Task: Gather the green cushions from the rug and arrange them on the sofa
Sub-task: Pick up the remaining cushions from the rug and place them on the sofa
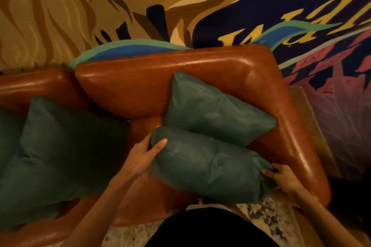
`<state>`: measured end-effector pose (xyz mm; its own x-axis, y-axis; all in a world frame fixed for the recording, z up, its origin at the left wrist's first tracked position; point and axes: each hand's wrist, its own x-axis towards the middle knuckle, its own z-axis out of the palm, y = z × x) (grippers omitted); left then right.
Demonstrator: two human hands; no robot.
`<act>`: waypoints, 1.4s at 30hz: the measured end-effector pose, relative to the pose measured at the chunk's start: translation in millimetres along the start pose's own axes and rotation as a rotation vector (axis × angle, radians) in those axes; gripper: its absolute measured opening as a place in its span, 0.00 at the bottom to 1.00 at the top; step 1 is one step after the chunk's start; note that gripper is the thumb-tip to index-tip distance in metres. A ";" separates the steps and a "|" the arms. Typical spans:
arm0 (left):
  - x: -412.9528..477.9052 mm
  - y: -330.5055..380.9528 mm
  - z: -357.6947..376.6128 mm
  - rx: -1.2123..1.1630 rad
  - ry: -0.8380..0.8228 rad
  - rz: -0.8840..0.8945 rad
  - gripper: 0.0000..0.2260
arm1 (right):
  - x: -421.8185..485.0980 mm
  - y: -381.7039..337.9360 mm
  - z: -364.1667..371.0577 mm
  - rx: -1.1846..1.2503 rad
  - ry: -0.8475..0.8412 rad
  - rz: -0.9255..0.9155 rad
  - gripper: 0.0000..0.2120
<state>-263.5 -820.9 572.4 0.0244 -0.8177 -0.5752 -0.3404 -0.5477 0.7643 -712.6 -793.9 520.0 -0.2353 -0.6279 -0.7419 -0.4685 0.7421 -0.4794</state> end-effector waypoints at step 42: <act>105.6 5.9 97.7 -0.057 -0.039 -0.192 0.21 | 28.8 79.9 -49.3 -0.080 0.124 0.197 0.09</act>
<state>-354.8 -893.2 487.6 0.0471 -0.6901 -0.7222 -0.2793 -0.7033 0.6537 -798.8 -764.3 483.4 -0.4290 -0.5006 -0.7519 -0.4682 0.8351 -0.2888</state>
